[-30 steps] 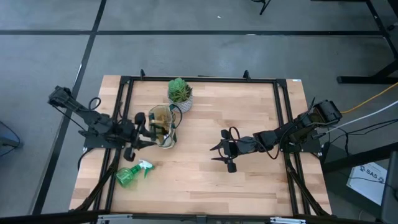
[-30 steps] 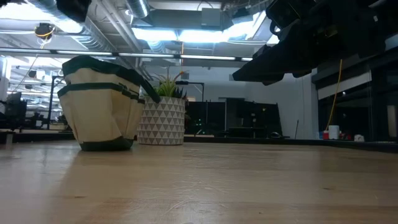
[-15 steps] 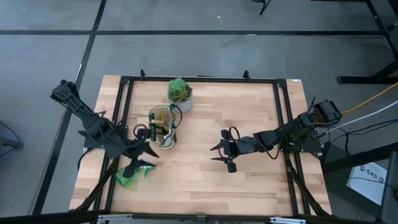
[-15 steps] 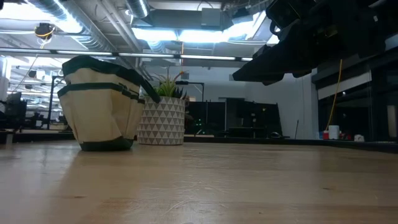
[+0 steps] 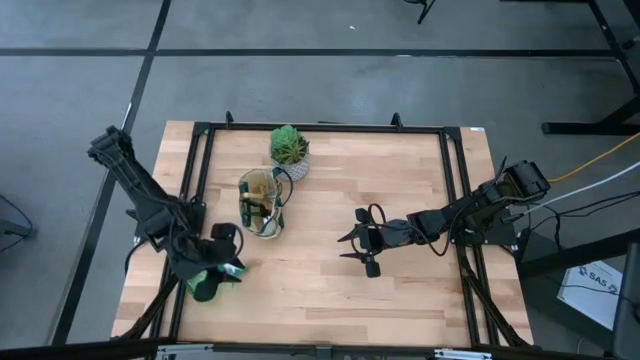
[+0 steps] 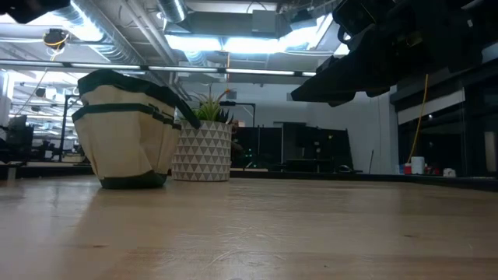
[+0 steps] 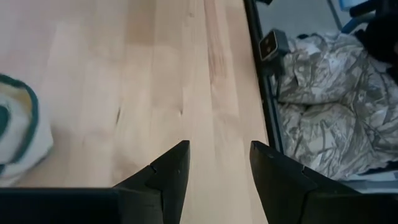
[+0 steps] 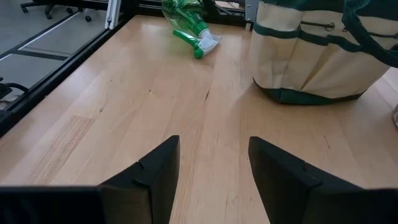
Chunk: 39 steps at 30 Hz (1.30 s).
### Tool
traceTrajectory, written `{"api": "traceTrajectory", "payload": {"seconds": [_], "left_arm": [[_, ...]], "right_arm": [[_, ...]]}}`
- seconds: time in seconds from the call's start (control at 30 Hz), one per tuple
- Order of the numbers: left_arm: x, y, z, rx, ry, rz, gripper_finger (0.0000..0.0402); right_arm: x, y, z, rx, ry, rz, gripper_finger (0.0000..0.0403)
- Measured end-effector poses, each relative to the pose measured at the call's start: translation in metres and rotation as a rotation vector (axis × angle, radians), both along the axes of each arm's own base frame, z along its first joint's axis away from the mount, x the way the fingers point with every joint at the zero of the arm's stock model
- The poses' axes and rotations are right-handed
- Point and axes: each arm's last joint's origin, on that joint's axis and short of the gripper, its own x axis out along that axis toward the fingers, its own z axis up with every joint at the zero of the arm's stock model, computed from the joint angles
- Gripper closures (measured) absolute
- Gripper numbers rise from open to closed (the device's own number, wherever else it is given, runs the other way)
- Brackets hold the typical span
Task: Pick & Place Garden tools in Gardening bag
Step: Put the green bottle spray into the gardening bag
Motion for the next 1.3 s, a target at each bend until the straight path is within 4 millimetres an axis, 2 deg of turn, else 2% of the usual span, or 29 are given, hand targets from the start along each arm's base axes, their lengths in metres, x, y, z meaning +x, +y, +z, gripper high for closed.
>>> {"api": "traceTrajectory", "payload": {"seconds": [0.63,1.13,1.3], "left_arm": [[-0.004,-0.026,-0.029,-0.041,0.234,0.048,0.0237],[0.004,-0.039,-0.056,-0.016,0.347,0.173,0.0237],[0.005,-0.034,-0.069,-0.007,0.473,0.310,0.0237]], "right_arm": [[0.000,0.000,0.000,0.000,0.000,0.000,0.0209],[0.000,0.000,0.000,0.000,0.000,0.000,0.0209],[0.000,0.000,0.000,0.000,0.000,0.000,0.0209]]}}
